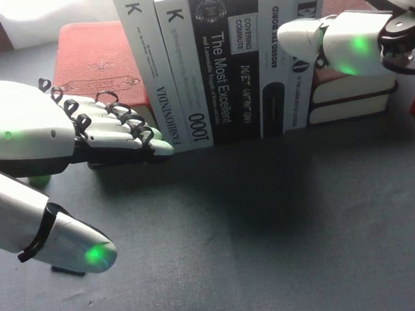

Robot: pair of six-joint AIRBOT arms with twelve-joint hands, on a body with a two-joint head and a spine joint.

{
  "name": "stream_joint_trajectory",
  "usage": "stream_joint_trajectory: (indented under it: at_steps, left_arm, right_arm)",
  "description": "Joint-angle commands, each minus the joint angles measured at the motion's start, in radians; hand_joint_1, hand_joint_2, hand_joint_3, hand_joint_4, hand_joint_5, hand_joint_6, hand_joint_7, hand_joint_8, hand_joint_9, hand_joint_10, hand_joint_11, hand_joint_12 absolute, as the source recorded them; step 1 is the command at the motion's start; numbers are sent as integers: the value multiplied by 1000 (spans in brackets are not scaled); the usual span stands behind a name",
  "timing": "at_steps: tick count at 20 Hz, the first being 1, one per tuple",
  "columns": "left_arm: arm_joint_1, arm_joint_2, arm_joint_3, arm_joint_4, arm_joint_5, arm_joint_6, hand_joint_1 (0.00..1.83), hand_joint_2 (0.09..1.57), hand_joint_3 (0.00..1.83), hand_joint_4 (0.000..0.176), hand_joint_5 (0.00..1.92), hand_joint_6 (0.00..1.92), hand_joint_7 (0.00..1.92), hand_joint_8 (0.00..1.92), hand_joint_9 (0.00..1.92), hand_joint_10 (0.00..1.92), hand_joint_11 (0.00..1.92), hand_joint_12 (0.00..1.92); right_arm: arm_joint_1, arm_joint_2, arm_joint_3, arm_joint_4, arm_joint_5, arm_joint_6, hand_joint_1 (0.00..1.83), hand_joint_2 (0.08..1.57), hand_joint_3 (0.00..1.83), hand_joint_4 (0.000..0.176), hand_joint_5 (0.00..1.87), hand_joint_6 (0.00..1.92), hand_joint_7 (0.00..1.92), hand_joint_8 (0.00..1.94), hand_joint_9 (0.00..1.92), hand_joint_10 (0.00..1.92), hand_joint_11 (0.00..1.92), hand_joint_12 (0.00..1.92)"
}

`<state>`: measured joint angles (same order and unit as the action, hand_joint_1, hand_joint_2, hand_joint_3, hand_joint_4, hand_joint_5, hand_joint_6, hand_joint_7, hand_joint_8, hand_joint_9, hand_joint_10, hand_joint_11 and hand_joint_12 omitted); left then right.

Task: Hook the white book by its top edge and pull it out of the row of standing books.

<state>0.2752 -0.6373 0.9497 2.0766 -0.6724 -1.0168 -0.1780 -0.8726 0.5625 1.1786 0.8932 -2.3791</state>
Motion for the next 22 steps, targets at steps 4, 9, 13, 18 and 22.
stream_joint_trajectory:
  at_steps: [4,9,13,18,22]
  left_arm:
    - [-17,4,2,-51,23,-5,0,1027,5,0,0,0,0,0,0,0,0,0]
    - [-21,4,-4,-51,20,56,0,1027,4,0,0,0,0,0,0,0,0,0]
    - [-21,4,-7,-19,3,57,0,1033,6,0,0,0,0,0,0,0,0,0]
    - [-23,4,-13,-7,-5,59,0,1041,8,0,0,0,0,0,0,0,0,0]
    - [-24,4,-11,-2,-13,57,0,1049,10,0,0,0,0,0,0,0,0,0]
  right_arm:
    - [7,2,-7,-73,49,2,0,1162,0,0,0,0,1014,1941,967,1921,594,1921]
    - [5,2,-13,-63,49,2,0,1156,0,0,4,1,1068,1941,1036,1921,654,1921]
    - [2,2,-12,-64,39,6,0,1162,1,0,6,1,1044,1941,998,1921,607,1921]
    - [-10,-3,-11,-69,49,7,0,1153,0,0,18,5,1067,1941,1012,1921,609,1921]
    - [-12,-3,-12,-86,65,2,0,1157,1,0,42,9,1095,1941,1023,1921,655,1921]
